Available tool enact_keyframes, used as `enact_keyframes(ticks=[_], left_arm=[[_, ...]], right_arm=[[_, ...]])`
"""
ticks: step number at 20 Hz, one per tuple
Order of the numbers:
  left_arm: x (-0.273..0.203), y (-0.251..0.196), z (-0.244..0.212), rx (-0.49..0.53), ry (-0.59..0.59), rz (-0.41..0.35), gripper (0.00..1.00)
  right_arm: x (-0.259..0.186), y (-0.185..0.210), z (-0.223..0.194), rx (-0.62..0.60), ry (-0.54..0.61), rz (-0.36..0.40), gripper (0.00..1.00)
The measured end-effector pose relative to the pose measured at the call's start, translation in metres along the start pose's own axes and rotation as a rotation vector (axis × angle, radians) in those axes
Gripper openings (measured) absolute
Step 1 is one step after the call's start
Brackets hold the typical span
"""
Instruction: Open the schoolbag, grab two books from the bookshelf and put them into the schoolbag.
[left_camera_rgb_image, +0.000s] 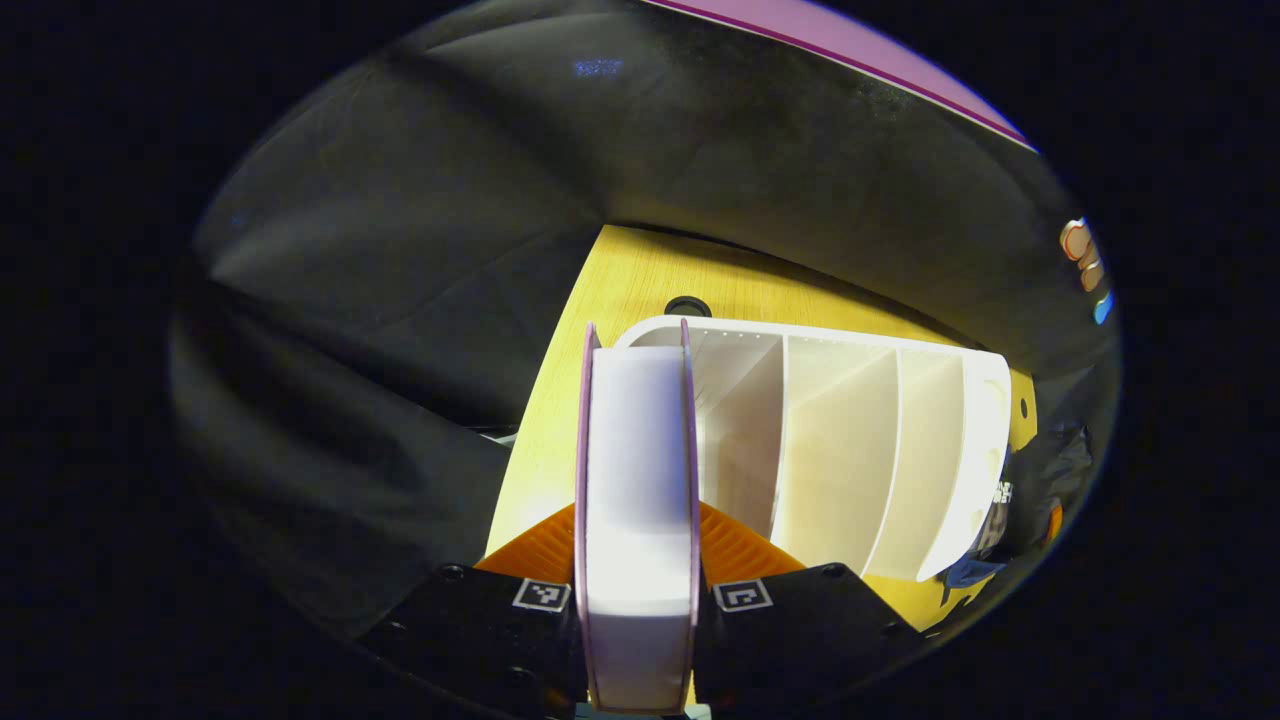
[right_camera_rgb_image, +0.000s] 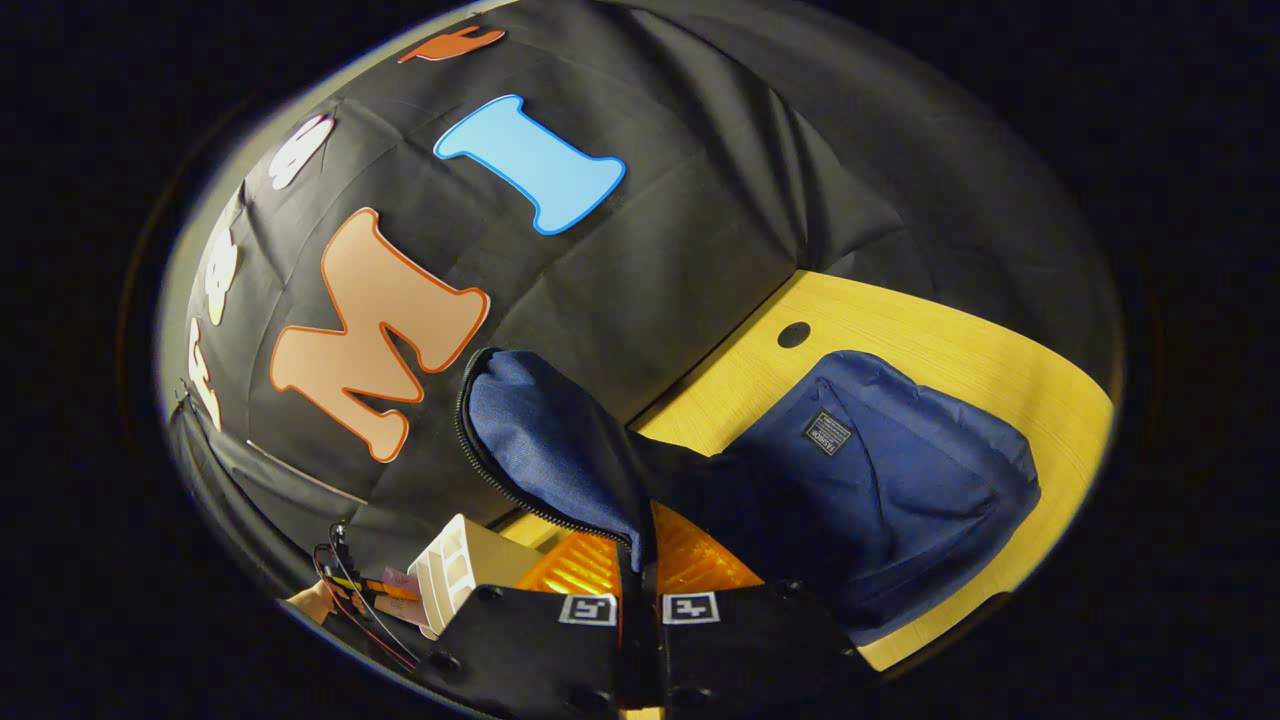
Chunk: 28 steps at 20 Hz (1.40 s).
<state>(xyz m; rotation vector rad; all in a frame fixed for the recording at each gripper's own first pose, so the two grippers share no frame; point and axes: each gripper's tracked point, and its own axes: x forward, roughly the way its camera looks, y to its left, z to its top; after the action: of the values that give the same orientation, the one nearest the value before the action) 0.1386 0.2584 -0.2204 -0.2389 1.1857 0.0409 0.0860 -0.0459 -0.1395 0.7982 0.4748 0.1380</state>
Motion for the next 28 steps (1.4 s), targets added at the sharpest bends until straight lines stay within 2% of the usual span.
enact_keyframes(ticks=[8,11,12,14,15,18,21,28], left_arm=[[0.009,-0.004,0.001,0.005,0.033,0.035,0.40],[-0.001,-0.007,0.006,0.075,0.024,0.108,0.48],[-0.005,-0.004,0.008,0.109,0.026,0.141,0.47],[-0.008,-0.016,0.006,0.116,0.040,0.102,0.47],[-0.012,-0.021,0.005,0.111,0.046,0.106,0.40],[-0.019,-0.022,0.009,0.129,0.027,0.110,0.34],[-0.032,-0.025,0.013,0.150,0.000,0.099,0.36],[-0.074,-0.023,0.019,0.159,-0.082,0.062,0.31]], right_arm=[[0.003,-0.001,0.001,0.003,0.003,-0.005,0.03],[0.004,0.000,-0.001,-0.002,0.011,-0.004,0.03],[0.006,0.000,-0.001,-0.001,0.012,-0.003,0.03],[0.006,0.000,-0.001,0.005,0.010,-0.001,0.03],[0.005,0.000,0.000,0.010,0.007,-0.001,0.03],[0.006,-0.003,0.002,0.026,0.004,-0.001,0.03],[0.006,-0.003,0.002,0.031,0.004,0.001,0.03],[0.008,-0.001,0.000,0.028,0.012,0.006,0.03]])
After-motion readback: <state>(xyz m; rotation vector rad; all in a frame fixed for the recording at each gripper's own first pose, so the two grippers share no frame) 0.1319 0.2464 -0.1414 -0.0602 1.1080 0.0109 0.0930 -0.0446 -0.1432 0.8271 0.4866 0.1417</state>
